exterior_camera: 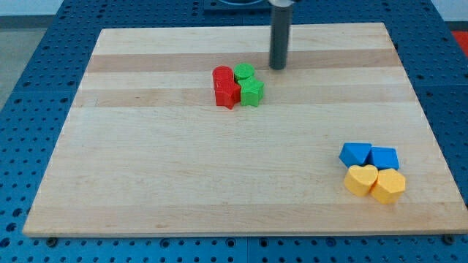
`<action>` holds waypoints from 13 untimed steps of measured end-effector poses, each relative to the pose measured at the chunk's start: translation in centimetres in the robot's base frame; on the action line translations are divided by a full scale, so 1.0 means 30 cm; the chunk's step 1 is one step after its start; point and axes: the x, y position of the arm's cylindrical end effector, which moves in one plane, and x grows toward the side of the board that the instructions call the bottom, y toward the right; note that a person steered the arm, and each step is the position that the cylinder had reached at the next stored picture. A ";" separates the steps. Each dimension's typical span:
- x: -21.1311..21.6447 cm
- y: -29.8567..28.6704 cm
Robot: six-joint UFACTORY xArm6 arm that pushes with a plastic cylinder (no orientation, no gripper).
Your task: Separate the group of blocks
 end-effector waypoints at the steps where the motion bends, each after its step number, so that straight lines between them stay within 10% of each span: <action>1: 0.025 0.127; 4: 0.059 0.186; 10: 0.780 0.611; 13: 0.847 0.544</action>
